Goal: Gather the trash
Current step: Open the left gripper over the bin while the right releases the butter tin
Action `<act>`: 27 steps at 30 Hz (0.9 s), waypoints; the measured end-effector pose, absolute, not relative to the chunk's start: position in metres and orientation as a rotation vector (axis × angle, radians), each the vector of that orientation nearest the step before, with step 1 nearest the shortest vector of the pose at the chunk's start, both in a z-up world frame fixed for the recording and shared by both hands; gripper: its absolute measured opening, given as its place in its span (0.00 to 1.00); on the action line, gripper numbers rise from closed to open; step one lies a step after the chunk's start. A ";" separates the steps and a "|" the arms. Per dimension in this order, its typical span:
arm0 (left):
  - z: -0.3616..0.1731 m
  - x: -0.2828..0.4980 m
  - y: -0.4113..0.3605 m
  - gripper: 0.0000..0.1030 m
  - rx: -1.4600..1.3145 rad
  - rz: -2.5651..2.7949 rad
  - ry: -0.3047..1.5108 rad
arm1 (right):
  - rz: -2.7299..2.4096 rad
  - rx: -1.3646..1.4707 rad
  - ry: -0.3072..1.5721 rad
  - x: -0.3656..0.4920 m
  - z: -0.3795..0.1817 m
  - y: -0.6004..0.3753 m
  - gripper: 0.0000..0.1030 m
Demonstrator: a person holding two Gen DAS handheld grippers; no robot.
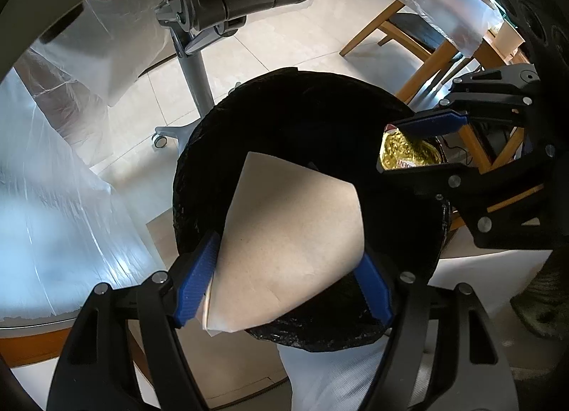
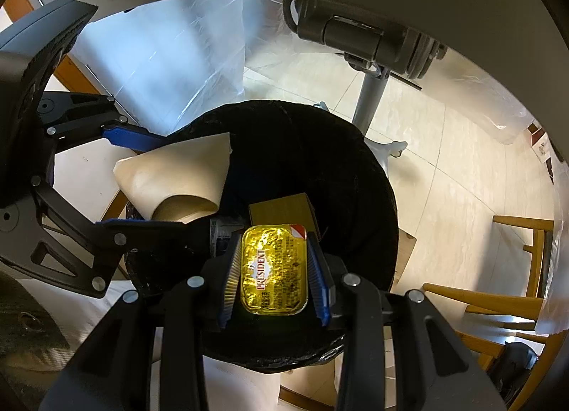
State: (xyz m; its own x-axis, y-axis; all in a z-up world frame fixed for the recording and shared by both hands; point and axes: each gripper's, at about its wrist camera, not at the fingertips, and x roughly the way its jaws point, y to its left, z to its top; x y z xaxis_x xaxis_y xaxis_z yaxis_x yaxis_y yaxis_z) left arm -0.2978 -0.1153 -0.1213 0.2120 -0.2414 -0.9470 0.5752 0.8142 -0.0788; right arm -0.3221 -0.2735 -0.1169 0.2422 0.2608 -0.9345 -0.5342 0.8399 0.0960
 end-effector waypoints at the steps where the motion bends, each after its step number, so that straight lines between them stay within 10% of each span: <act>1: -0.122 -0.298 -0.115 0.72 0.321 -0.577 1.233 | 0.551 -0.264 1.212 -0.322 -0.116 -0.274 0.34; 5: -0.124 -0.296 -0.117 0.72 0.343 -0.551 1.231 | 0.540 -0.255 1.217 -0.320 -0.118 -0.276 0.37; 8: -0.125 -0.293 -0.115 0.74 0.325 -0.530 1.250 | 0.523 -0.227 1.217 -0.319 -0.117 -0.279 0.65; 27: -0.006 -0.326 -0.085 0.88 0.261 -0.641 1.070 | 0.635 -0.144 1.029 -0.346 0.015 -0.325 0.84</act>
State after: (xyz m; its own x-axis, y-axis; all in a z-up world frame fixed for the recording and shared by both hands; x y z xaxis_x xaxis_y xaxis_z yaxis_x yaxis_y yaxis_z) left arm -0.3265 -0.0849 -0.0056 0.3222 -0.3594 -0.8758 0.6029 0.7912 -0.1029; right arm -0.3463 -0.3247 0.0145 0.3547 0.4235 -0.8336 -0.5546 0.8131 0.1770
